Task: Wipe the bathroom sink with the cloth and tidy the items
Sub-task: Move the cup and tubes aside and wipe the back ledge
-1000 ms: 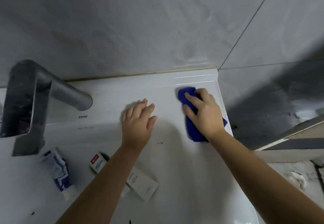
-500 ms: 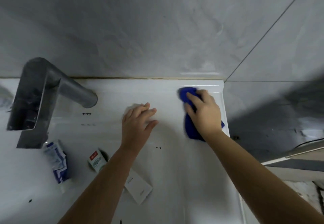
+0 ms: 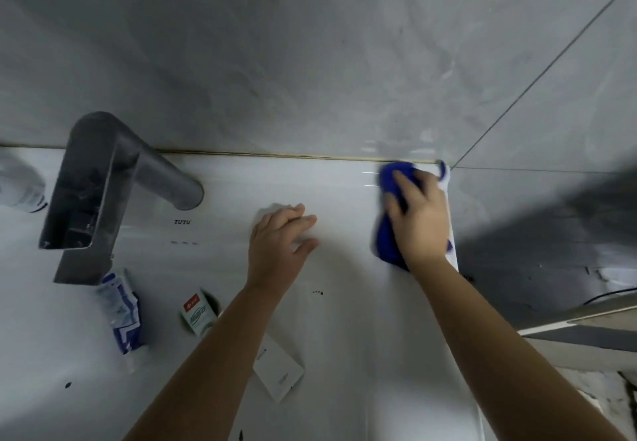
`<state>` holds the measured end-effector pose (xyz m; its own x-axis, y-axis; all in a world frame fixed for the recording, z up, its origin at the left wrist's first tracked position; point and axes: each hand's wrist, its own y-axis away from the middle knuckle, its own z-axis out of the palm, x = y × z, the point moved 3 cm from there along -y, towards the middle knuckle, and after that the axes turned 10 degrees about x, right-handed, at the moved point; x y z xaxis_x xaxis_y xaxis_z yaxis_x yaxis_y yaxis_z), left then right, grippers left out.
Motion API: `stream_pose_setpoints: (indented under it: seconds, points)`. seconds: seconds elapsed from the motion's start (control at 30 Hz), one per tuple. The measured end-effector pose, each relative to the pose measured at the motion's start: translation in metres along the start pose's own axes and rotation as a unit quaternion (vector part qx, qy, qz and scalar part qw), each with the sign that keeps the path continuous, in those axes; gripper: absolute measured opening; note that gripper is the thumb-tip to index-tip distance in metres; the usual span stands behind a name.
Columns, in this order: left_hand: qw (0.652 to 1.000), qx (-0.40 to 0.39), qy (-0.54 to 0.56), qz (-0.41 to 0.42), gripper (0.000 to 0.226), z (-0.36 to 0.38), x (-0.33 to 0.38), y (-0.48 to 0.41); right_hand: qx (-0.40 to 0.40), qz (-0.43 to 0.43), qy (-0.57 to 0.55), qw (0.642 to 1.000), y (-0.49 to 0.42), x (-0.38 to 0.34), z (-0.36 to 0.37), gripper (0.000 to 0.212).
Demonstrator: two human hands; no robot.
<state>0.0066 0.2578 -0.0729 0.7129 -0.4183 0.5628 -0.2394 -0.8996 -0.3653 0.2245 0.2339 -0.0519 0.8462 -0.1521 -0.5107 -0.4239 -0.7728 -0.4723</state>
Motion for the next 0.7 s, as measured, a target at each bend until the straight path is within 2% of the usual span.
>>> stream_pose_setpoints:
  seconds: [0.03, 0.1, 0.23, 0.33, 0.47, 0.6, 0.7]
  points:
    - [1.0, -0.007, -0.006, 0.003, 0.041, -0.003, 0.003, 0.0, 0.016, 0.058, 0.012, 0.998, 0.007, 0.008, -0.009, 0.032]
    - [0.999, -0.026, -0.026, 0.024, 0.044, -0.01, 0.008, 0.004, -0.003, 0.062, 0.052, 0.997, 0.024, 0.004, -0.016, 0.032]
    - [0.997, 0.0, -0.078, -0.008, 0.041, -0.04, 0.005, 0.027, -0.058, -0.051, -0.008, 0.997, 0.02, -0.045, 0.022, 0.031]
    - [0.991, 0.027, -0.125, -0.039, 0.04, -0.064, -0.002, 0.043, -0.136, -0.175, -0.046, 0.974, 0.016, -0.106, 0.066, 0.032]
    - [0.985, 0.038, -0.166, -0.035, 0.039, -0.088, -0.015, 0.051, -0.215, -0.236, -0.06, 0.946, 0.024, -0.132, 0.08, 0.037]
    - [0.986, 0.037, -0.154, -0.046, 0.038, -0.093, -0.02, 0.067, -0.172, -0.251, -0.051, 0.951, 0.04, -0.099, 0.051, 0.042]
    - [0.987, 0.041, -0.151, -0.047, 0.037, -0.092, -0.02, 0.08, -0.166, -0.235, -0.057, 0.956, 0.03, -0.135, 0.079, 0.035]
